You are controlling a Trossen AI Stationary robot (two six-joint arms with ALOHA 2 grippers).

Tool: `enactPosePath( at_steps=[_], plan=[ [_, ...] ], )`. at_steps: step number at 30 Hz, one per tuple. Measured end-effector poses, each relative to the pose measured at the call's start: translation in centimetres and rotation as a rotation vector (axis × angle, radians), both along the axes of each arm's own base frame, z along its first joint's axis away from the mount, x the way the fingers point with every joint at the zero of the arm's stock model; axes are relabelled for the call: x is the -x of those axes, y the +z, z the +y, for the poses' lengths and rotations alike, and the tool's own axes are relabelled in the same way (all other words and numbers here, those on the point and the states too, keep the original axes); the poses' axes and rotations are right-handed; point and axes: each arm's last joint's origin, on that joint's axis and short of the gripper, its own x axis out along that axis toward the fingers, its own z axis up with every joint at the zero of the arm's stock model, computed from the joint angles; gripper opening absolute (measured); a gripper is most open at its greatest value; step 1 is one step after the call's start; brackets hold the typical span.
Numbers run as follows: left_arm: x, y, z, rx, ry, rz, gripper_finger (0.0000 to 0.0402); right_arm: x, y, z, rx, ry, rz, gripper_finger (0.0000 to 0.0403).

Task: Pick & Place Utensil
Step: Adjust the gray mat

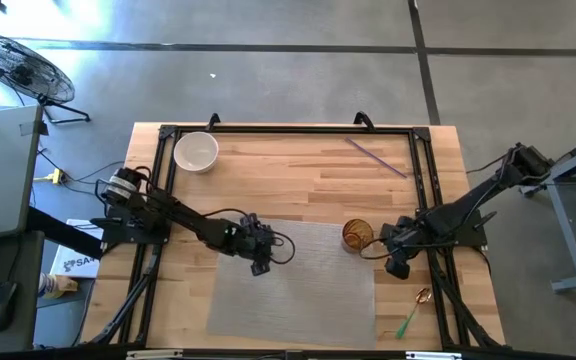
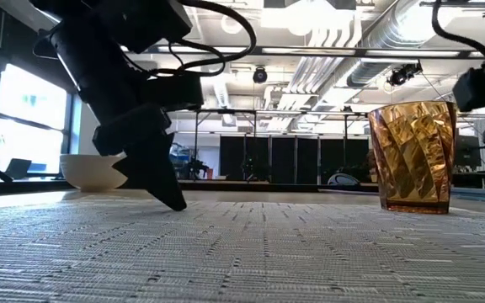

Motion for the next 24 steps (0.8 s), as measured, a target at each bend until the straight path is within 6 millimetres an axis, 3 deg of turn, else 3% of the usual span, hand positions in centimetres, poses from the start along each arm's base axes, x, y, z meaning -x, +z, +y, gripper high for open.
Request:
enactPosePath(
  at_steps=[13,24],
  plan=[
    [0.0,-0.1,-0.1,0.148,0.167,-0.028,0.0305,1.2,0.1,-2.7,0.086,-0.177,0.142,0.0366],
    [0.5,1.5,-0.1,0.169,0.109,-0.045,0.0305,0.2,3.4,-4.8,0.122,-0.235,0.04,0.0352]
  ],
)
